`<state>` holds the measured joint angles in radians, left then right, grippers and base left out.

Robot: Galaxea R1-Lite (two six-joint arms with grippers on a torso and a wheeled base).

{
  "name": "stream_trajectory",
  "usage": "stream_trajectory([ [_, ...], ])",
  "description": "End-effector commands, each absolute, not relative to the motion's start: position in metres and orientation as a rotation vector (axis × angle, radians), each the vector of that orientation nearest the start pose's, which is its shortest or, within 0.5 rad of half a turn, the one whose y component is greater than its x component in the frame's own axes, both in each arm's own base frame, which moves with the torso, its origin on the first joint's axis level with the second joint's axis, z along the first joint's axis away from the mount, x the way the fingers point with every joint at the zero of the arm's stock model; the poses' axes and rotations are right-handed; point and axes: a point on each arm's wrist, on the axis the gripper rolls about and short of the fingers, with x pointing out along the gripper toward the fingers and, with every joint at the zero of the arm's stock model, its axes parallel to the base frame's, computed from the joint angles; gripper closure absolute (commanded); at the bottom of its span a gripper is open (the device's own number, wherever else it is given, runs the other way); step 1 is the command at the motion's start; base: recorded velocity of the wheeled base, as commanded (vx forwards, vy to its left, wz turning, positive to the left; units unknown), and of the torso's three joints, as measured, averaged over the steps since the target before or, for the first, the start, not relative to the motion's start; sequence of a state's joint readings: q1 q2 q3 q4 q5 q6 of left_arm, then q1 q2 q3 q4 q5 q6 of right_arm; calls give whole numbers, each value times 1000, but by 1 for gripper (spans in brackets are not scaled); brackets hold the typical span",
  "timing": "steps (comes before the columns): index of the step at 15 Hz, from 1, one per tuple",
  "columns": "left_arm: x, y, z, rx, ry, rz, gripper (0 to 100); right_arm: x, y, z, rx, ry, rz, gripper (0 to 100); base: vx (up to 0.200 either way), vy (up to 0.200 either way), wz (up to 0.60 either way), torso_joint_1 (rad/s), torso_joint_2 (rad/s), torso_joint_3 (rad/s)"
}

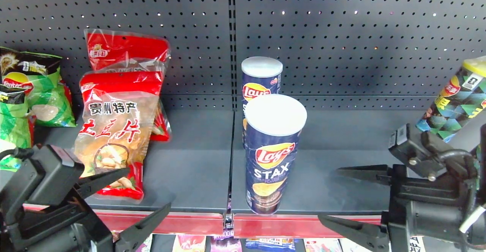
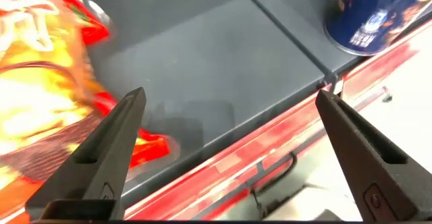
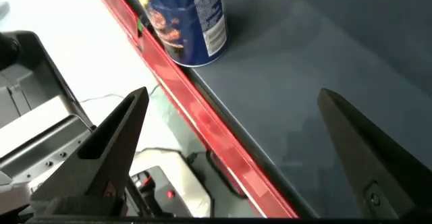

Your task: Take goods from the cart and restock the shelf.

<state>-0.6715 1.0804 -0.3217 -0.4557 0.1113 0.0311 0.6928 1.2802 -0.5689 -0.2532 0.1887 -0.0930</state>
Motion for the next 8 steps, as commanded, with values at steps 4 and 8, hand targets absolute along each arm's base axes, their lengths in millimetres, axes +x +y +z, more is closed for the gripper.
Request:
stream_trajectory([
  [4,97,-74,170,131,237,-557,0,165,145,180,-220,471,891,0,0,0,0,0,0,0],
  [8,97,-73,171,128,232,-554,0,170,158,176,-240,489,900,0,0,0,0,0,0,0],
])
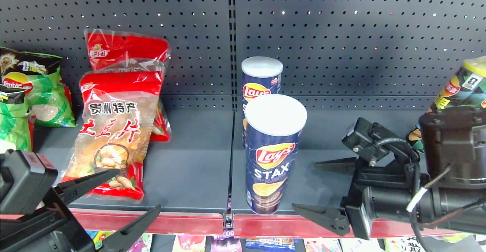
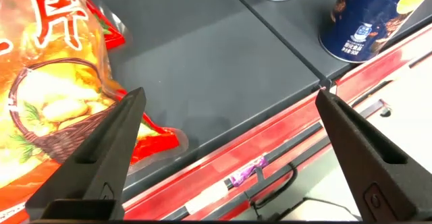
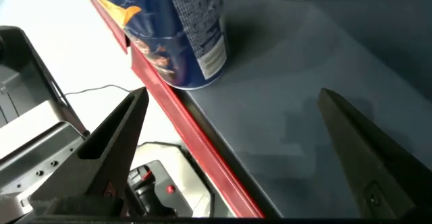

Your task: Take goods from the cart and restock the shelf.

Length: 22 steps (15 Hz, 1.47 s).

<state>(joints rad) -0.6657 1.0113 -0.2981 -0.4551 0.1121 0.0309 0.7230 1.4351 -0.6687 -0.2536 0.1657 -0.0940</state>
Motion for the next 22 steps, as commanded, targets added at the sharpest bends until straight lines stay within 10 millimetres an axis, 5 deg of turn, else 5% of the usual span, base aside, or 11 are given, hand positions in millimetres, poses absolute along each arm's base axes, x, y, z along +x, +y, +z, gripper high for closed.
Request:
stream_trajectory([
  [1,97,-73,171,128,232,-554,0,171,159,176,-242,490,904,0,0,0,0,0,0,0],
  [22,97,-72,170,118,241,-553,0,193,162,163,-264,544,788,0,0,0,0,0,0,0],
])
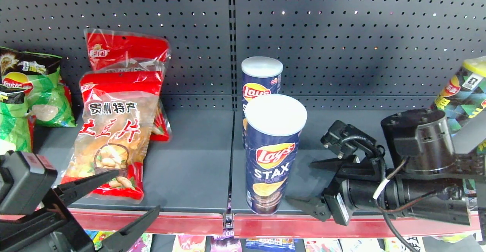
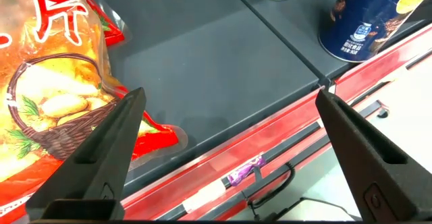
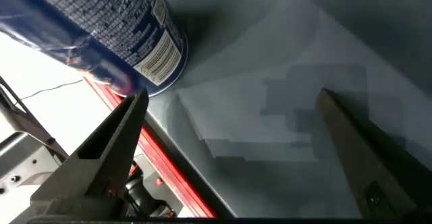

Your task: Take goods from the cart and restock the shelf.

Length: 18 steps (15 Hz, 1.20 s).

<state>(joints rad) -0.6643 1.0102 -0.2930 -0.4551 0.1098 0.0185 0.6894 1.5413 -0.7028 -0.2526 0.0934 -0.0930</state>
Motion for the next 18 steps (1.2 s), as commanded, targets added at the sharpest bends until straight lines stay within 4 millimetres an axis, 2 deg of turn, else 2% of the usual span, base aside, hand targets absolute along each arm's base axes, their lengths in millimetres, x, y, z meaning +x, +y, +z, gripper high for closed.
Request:
stream_trajectory([
  [1,97,-72,170,118,241,-553,0,193,162,163,-264,544,788,0,0,0,0,0,0,0],
  [18,96,-72,170,118,239,-551,0,200,174,165,-266,530,809,0,0,0,0,0,0,0],
])
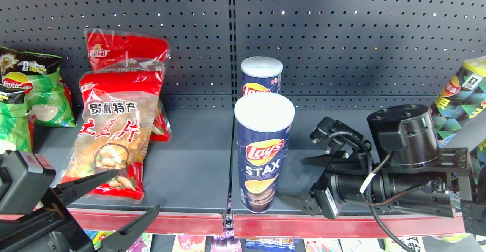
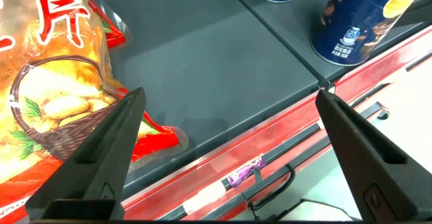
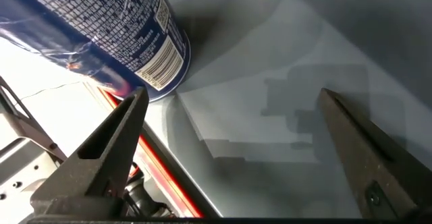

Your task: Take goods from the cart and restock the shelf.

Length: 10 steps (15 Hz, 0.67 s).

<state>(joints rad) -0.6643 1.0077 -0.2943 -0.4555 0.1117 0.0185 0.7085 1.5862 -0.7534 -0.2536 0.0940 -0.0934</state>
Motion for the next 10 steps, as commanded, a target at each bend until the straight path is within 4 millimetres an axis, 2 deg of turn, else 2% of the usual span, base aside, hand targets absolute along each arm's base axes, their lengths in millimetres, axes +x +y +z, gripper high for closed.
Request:
stream_trajectory([
  [1,97,-72,170,117,238,-551,0,200,175,166,-266,530,808,0,0,0,0,0,0,0],
  [10,96,-72,170,118,239,-551,0,202,178,164,-270,534,814,0,0,0,0,0,0,0],
])
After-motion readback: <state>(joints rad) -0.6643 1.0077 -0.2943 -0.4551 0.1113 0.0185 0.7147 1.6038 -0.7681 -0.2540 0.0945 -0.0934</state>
